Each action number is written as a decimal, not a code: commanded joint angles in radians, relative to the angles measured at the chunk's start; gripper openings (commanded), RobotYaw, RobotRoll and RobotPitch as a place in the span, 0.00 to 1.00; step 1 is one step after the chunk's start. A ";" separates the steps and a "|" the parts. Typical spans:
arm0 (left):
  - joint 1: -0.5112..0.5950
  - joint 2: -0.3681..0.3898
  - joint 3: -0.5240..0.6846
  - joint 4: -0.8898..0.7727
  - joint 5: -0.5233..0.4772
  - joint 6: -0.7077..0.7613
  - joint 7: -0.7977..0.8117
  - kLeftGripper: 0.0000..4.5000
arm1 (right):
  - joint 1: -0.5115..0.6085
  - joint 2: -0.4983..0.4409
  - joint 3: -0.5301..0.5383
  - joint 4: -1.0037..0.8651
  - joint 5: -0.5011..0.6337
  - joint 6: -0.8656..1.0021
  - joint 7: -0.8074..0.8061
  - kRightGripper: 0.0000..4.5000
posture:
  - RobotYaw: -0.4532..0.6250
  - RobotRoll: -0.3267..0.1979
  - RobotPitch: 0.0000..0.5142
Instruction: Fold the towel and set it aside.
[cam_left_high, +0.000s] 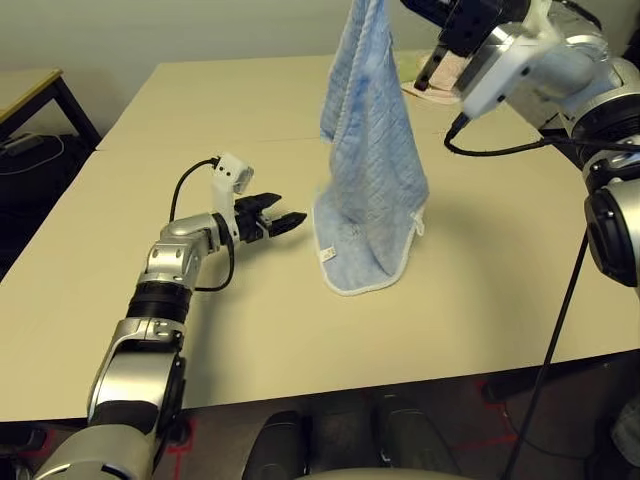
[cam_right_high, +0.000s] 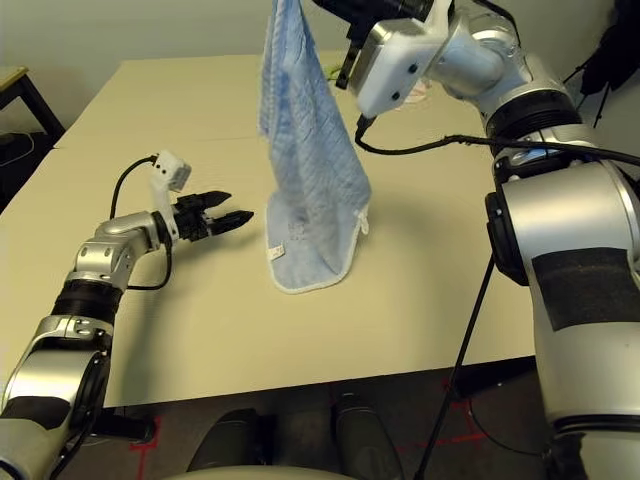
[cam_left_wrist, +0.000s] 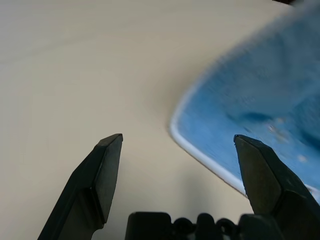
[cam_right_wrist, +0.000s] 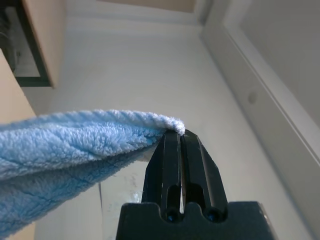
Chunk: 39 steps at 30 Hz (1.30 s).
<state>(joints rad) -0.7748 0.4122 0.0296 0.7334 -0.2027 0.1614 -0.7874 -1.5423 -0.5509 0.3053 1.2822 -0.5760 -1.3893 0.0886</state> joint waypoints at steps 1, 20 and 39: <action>-0.041 -0.018 -0.003 0.076 0.028 -0.063 0.007 1.00 | -0.056 -0.055 0.025 -0.052 -0.072 -0.066 -0.040 0.01 | 0.49 0.62 0.00; -0.030 -0.011 -0.012 0.083 0.022 -0.027 -0.073 1.00 | -0.160 -0.129 0.084 -0.066 -0.355 0.150 -0.641 0.01 | 0.45 0.62 0.00; 0.059 0.008 -0.039 -0.090 -0.025 0.185 -0.232 1.00 | -0.294 -0.114 0.449 -0.059 -0.702 0.225 -1.182 0.01 | 0.48 0.62 0.00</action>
<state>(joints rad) -0.7233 0.4138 0.0000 0.6648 -0.2272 0.3321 -1.0112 -1.7601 -0.6304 0.7297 1.2462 -1.2453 -1.1641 -1.0628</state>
